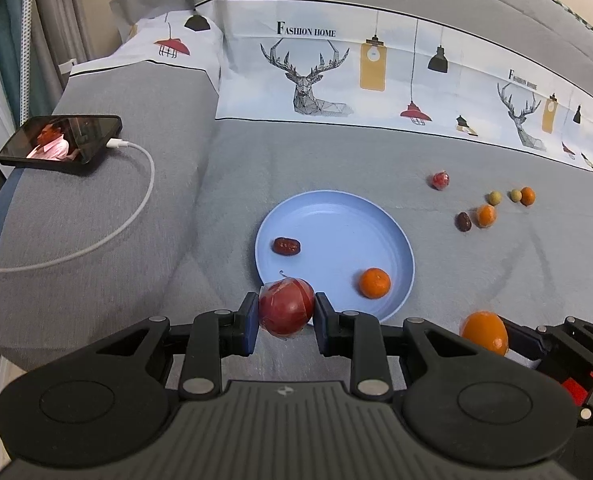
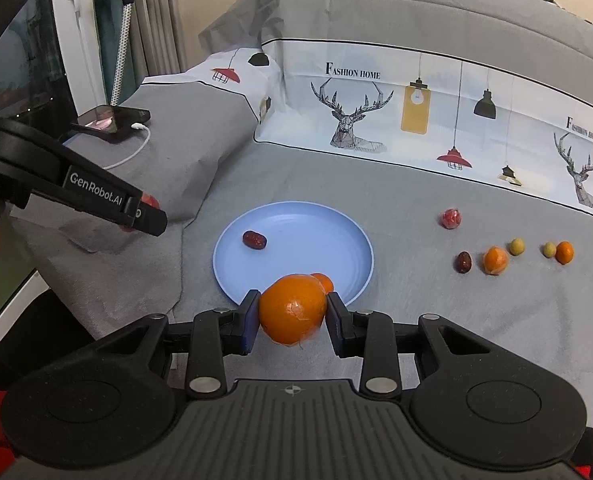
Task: Organize fruits
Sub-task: 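Carry the red cherry and tangerine over the blue plate and release both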
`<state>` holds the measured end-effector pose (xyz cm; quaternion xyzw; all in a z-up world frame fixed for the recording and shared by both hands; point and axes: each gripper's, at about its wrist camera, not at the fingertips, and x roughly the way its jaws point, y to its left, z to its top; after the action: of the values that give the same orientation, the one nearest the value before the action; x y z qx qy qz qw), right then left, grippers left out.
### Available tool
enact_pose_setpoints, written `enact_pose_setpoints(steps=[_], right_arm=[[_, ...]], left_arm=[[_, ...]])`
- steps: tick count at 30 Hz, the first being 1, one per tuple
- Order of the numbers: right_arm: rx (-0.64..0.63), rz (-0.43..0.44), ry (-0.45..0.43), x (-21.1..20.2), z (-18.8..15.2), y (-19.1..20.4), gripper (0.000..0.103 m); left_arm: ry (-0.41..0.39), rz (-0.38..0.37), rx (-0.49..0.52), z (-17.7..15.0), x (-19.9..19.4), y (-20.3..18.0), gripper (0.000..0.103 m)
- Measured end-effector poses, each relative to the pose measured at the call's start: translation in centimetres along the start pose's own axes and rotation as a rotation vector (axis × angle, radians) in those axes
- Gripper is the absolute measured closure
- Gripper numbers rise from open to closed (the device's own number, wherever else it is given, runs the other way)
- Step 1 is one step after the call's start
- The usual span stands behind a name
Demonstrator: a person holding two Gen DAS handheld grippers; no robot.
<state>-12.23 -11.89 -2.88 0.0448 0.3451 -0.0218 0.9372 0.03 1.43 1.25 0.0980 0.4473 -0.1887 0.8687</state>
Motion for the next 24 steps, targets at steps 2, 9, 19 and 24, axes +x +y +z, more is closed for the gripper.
enact_pose_setpoints(steps=[2,9,19,24], right_arm=[[0.0,0.002,0.005,0.5,0.1,0.1,0.067],[0.007,0.014,0.023,2.7,0.9,0.2,0.067],[0.023,-0.002,0.05,6.9,2.3,-0.6,0.067],[0.036,-0.013,0.064,9.0,2.8,-1.4,0.067]], left_arm=[[0.003,0.003,-0.002,0.3,0.5,0.1,0.072],[0.025,0.009,-0.02,1.7,2.7,0.6,0.072],[0.065,0.015,-0.003,3.4,6.8,0.5,0.072],[0.087,0.014,0.009,4.0,9.0,0.3,0.072]])
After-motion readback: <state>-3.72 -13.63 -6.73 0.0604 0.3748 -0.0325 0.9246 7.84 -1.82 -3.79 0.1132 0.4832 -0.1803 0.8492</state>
